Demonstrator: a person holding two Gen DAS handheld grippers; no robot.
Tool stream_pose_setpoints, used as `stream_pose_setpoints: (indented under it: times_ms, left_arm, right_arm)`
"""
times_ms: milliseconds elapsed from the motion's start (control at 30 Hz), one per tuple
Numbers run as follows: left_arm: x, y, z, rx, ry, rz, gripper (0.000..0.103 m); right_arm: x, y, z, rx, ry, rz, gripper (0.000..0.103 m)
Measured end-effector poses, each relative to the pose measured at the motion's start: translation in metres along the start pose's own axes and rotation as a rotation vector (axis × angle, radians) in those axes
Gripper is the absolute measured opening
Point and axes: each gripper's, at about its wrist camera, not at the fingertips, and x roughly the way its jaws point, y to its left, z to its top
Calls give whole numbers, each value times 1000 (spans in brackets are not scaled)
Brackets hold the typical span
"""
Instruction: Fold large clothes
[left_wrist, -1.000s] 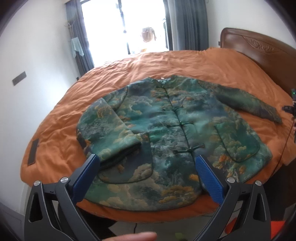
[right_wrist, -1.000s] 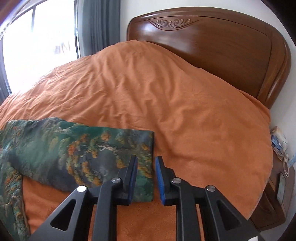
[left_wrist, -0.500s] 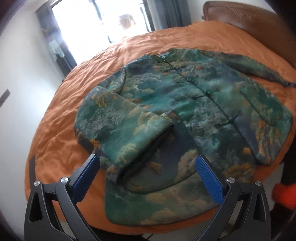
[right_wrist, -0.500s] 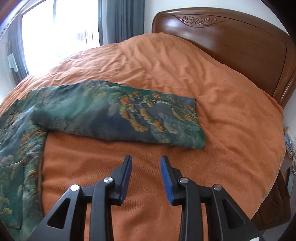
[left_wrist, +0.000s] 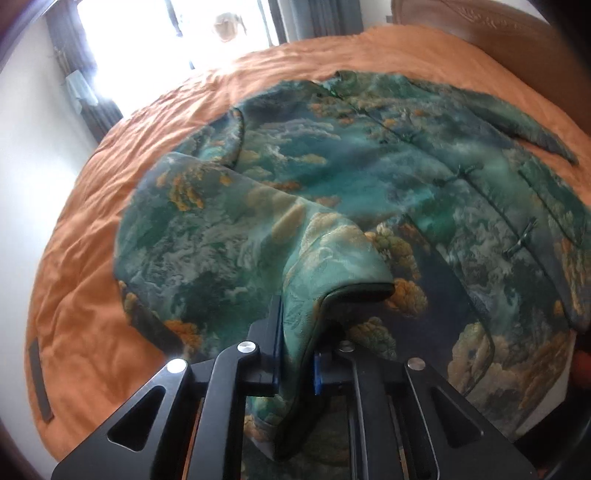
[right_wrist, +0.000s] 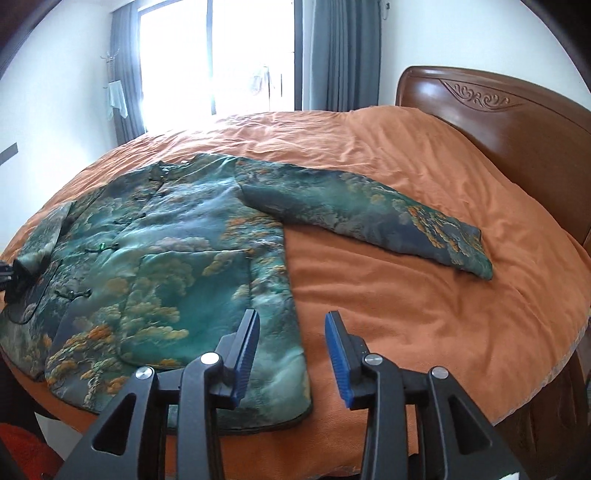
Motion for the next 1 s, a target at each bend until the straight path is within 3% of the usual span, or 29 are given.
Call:
stream_pose_setpoints:
  times_ms: [133,267,400,533,633,733,833,1000]
  left_arm:
    - [-54,57,6,-149,-109,61,10]
    - [-95,128,0,-301,-180,211,10]
    - [-99,199,-21,-455,-151,374,12]
    - [-79,258,-55,-607,-65,541,34]
    - [-72,285,-82,-725,-18,624,34]
    - [-74,280,-97,-774,-8,632,32]
    - [-76,248,-92,-725,-26,585,38]
    - [-81,170,-74,-586,-71,394,61]
  right_arm:
    - [-12,32,0,-59,-27,42,38]
    - [-17,52,5,-82,-42,87,38]
    - [-21,67,10,-92,-56,128,38]
    - [-24,76,13,-90,-55,154,38]
    - [-27,77,11,-90,-49,155,38]
    - [-30,77,7,-98,-53,132,39]
    - [-30,75,4,-97,-53,114,44]
    - [-18,70,3,-83,-26,122,44]
